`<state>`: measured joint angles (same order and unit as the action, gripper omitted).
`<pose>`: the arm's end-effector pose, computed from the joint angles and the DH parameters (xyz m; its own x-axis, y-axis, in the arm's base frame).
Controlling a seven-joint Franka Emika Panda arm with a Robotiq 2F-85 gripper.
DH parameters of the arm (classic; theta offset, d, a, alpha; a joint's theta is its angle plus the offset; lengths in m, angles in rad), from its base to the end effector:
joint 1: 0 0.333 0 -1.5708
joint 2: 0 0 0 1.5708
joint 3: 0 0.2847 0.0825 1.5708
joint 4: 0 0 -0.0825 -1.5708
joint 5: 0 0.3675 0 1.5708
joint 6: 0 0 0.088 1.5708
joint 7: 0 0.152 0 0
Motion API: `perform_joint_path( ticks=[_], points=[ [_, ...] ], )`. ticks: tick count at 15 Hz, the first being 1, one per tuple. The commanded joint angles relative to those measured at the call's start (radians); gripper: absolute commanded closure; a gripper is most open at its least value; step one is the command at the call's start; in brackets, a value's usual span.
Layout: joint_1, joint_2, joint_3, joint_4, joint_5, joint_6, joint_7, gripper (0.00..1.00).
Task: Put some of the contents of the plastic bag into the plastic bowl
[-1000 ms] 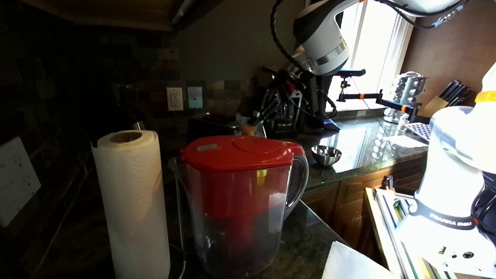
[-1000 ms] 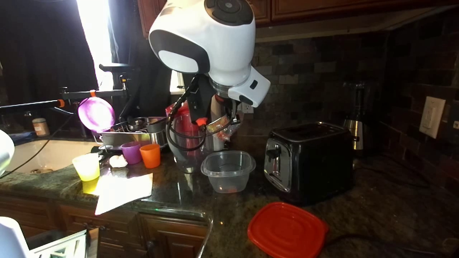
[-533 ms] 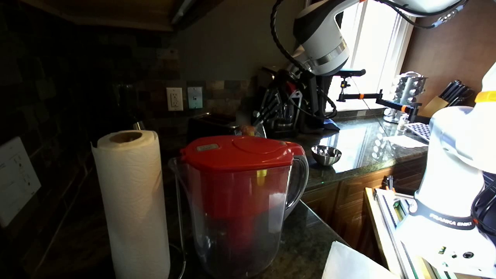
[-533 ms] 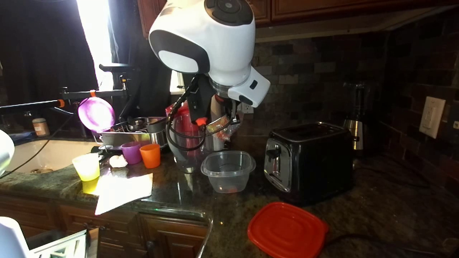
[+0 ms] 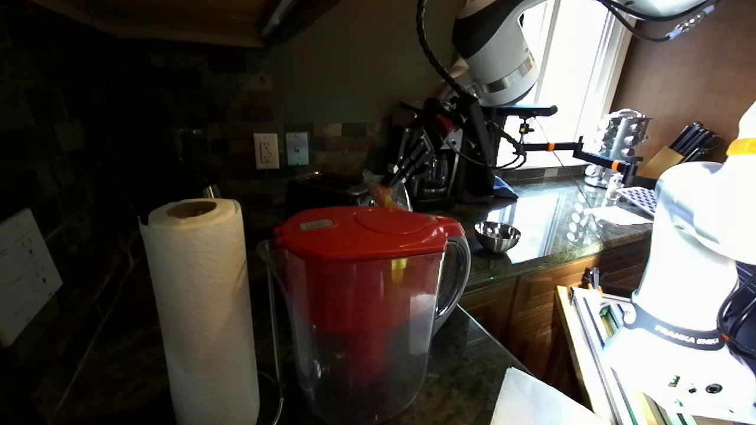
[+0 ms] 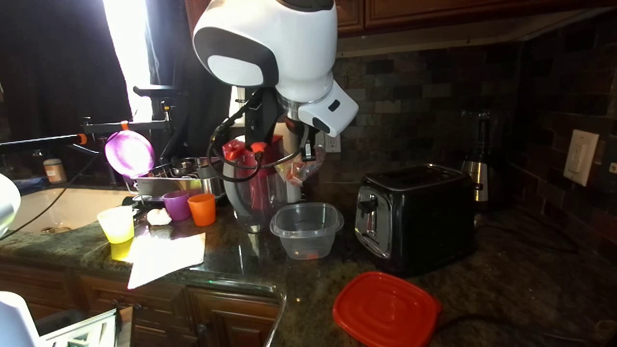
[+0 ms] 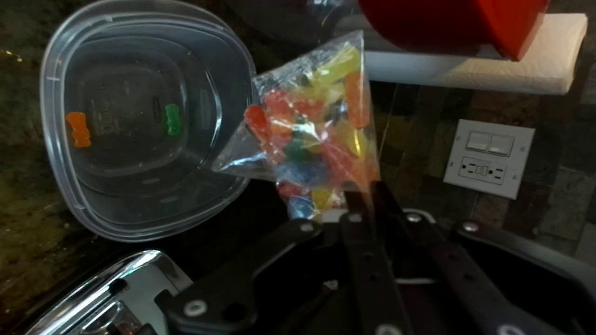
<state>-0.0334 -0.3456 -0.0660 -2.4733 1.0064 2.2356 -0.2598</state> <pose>0.4598 0.0102 0.3897 0.8897 -0.4543 0.0441 -0.2752 -0.6110 -0.7423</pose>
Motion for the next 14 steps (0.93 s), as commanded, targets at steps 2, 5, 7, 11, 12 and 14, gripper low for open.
perform_joint_path(
  ticks=[2, 5, 7, 11, 12, 14],
  points=[
    [-0.04, -0.054, 0.044, -0.009, -0.148, 0.029, 0.257, 0.97],
    [-0.066, -0.064, 0.065, 0.001, -0.284, 0.031, 0.435, 0.97],
    [-0.086, -0.063, 0.072, 0.014, -0.401, -0.012, 0.55, 0.97],
    [-0.106, -0.059, 0.076, 0.024, -0.579, -0.047, 0.737, 0.97],
    [-0.112, -0.057, 0.076, 0.027, -0.612, -0.059, 0.777, 0.97],
    [-0.127, -0.05, 0.073, 0.032, -0.661, -0.081, 0.848, 0.97]
  ],
)
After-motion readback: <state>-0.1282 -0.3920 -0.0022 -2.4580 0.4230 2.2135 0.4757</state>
